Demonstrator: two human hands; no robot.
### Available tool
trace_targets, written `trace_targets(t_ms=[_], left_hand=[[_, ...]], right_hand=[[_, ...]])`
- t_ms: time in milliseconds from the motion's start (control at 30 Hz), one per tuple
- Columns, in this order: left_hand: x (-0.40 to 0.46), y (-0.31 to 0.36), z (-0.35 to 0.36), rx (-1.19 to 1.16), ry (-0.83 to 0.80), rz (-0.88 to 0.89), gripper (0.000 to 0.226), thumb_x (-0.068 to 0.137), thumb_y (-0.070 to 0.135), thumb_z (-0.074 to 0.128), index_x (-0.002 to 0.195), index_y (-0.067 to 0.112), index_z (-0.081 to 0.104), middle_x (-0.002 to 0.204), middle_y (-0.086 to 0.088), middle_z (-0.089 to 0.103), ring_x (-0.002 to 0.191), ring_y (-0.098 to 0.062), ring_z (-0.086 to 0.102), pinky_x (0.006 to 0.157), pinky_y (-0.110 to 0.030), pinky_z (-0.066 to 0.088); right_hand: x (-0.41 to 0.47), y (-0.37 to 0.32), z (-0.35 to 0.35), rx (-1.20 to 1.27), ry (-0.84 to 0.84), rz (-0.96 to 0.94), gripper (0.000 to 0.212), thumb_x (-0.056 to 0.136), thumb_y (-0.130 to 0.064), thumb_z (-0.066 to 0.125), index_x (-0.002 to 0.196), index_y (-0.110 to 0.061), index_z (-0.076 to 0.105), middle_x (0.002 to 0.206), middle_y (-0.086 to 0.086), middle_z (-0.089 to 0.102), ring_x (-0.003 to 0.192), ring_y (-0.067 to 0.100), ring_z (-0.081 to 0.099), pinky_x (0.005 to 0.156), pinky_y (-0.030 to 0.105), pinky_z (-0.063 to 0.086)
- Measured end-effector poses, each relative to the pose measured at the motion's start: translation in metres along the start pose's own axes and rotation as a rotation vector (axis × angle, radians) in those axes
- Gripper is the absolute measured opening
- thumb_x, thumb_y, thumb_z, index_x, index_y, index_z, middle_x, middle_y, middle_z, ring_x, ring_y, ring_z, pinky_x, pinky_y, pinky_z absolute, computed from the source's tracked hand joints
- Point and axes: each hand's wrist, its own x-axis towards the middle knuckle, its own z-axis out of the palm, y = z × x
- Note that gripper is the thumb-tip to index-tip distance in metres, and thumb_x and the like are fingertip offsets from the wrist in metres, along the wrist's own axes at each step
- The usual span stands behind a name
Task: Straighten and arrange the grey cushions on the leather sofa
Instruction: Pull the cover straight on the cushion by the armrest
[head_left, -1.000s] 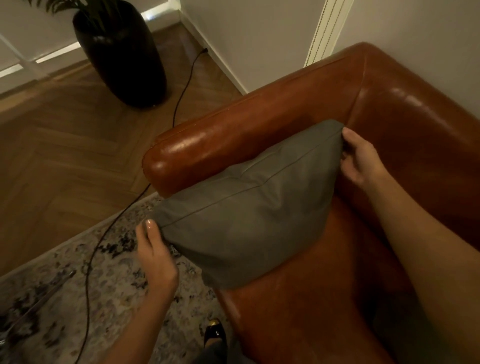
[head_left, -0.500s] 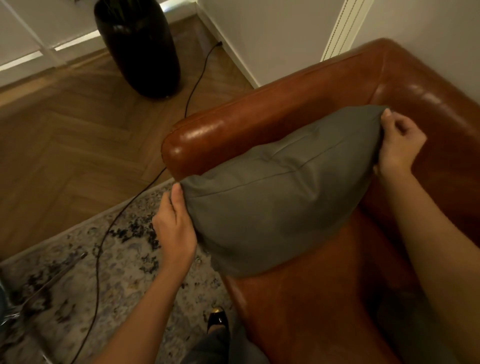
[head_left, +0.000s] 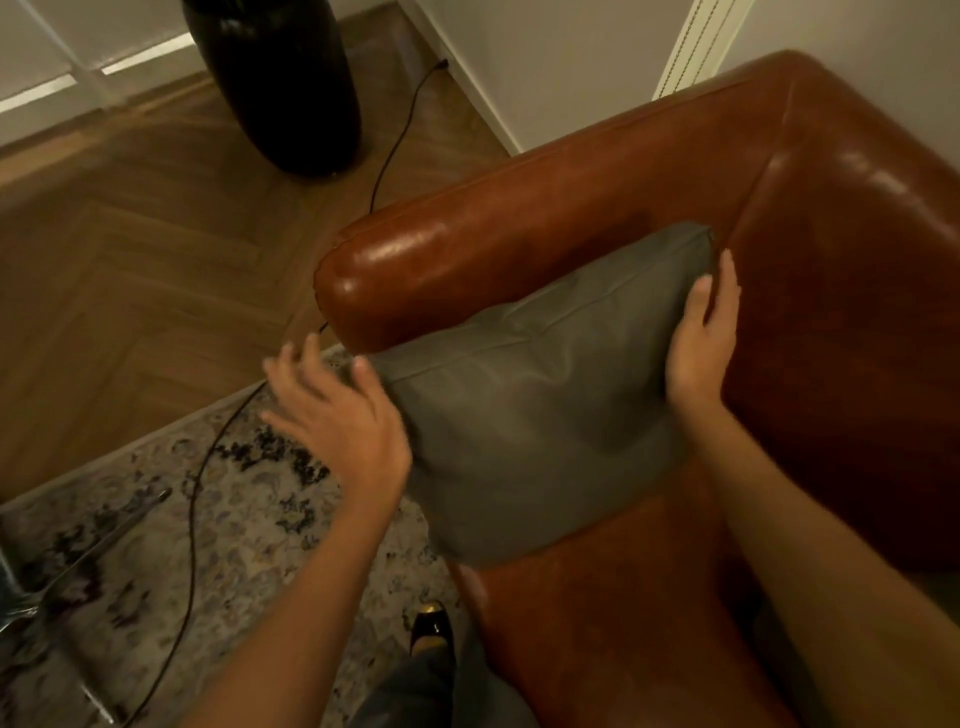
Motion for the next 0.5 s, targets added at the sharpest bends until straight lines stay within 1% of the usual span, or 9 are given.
trace_targets(t_ms=[33,100,133,167,200,233,267,367,500], left_hand=[[-0.003,0.010,-0.001,0.064,-0.016,0.195,0.051,0.102,0.036,0.036,0.145,0.008,0.032,0.154,-0.018,0.025,0.146,-0.036,0.013,0.115,-0.057,-0.002],[-0.014,0.030,0.005,0.154,-0.127,0.609,0.057,0.102,0.042,0.032,0.151,0.018,0.020,0.160,-0.006,0.011,0.148,-0.025,-0.003,0.114,-0.055,-0.013],[-0.022,0.037,0.010,0.197,-0.202,0.813,0.058,0.101,0.045,0.031,0.153,0.023,0.016,0.160,-0.002,0.007,0.148,-0.023,-0.007,0.114,-0.056,-0.013],[-0.030,0.038,0.018,0.246,-0.270,0.993,0.058,0.101,0.048,0.031,0.153,0.028,0.015,0.161,-0.002,0.006,0.149,-0.025,-0.007,0.114,-0.060,-0.009],[-0.034,0.036,0.026,0.296,-0.327,1.113,0.058,0.101,0.052,0.032,0.153,0.033,0.015,0.162,-0.003,0.008,0.149,-0.028,-0.003,0.114,-0.063,-0.005],[-0.033,0.032,0.034,0.342,-0.380,1.162,0.060,0.099,0.057,0.033,0.153,0.037,0.016,0.162,-0.003,0.009,0.149,-0.031,0.001,0.113,-0.066,-0.001],[-0.028,0.027,0.042,0.379,-0.418,1.155,0.061,0.097,0.062,0.031,0.153,0.040,0.016,0.162,-0.004,0.010,0.148,-0.035,0.002,0.112,-0.068,0.000],[-0.004,0.022,0.056,0.457,-0.431,1.066,0.067,0.093,0.072,0.023,0.152,0.044,0.011,0.162,-0.007,0.008,0.146,-0.044,0.001,0.111,-0.070,0.001],[-0.002,0.026,0.065,0.478,-0.406,1.024,0.070,0.091,0.074,0.019,0.153,0.043,0.006,0.163,-0.007,0.004,0.146,-0.043,-0.004,0.111,-0.068,-0.003]], right_hand=[[-0.019,-0.002,0.001,-0.021,0.022,-0.096,0.050,0.105,-0.040,0.032,0.153,-0.025,0.029,0.162,0.001,0.023,0.150,0.020,0.012,0.121,0.038,0.009],[-0.049,-0.002,0.008,-0.139,-0.053,-0.350,0.050,0.104,-0.036,0.036,0.152,-0.022,0.030,0.163,0.007,0.019,0.151,0.026,0.005,0.119,0.046,-0.001],[-0.058,0.001,0.012,-0.229,-0.132,-0.483,0.050,0.103,-0.036,0.037,0.151,-0.023,0.032,0.162,0.009,0.020,0.150,0.029,0.004,0.117,0.049,-0.005],[-0.060,0.006,0.015,-0.315,-0.197,-0.582,0.050,0.102,-0.038,0.037,0.151,-0.024,0.034,0.161,0.008,0.021,0.150,0.030,0.005,0.117,0.052,-0.008],[-0.057,0.010,0.018,-0.384,-0.233,-0.622,0.050,0.102,-0.040,0.035,0.150,-0.026,0.034,0.161,0.007,0.022,0.150,0.030,0.005,0.116,0.055,-0.009],[-0.051,0.014,0.021,-0.431,-0.236,-0.600,0.051,0.102,-0.043,0.033,0.151,-0.028,0.033,0.162,0.006,0.021,0.150,0.030,0.004,0.116,0.058,-0.008],[-0.043,0.015,0.023,-0.468,-0.215,-0.532,0.052,0.102,-0.046,0.030,0.151,-0.030,0.032,0.163,0.005,0.020,0.151,0.029,0.003,0.116,0.061,-0.007],[-0.015,0.014,0.029,-0.541,-0.177,-0.331,0.057,0.099,-0.056,0.023,0.154,-0.038,0.020,0.165,-0.003,0.007,0.151,0.028,-0.006,0.114,0.064,-0.010],[-0.002,0.016,0.037,-0.596,-0.210,-0.302,0.060,0.098,-0.060,0.020,0.154,-0.041,0.011,0.165,-0.006,0.000,0.151,0.027,-0.011,0.115,0.062,-0.010]])
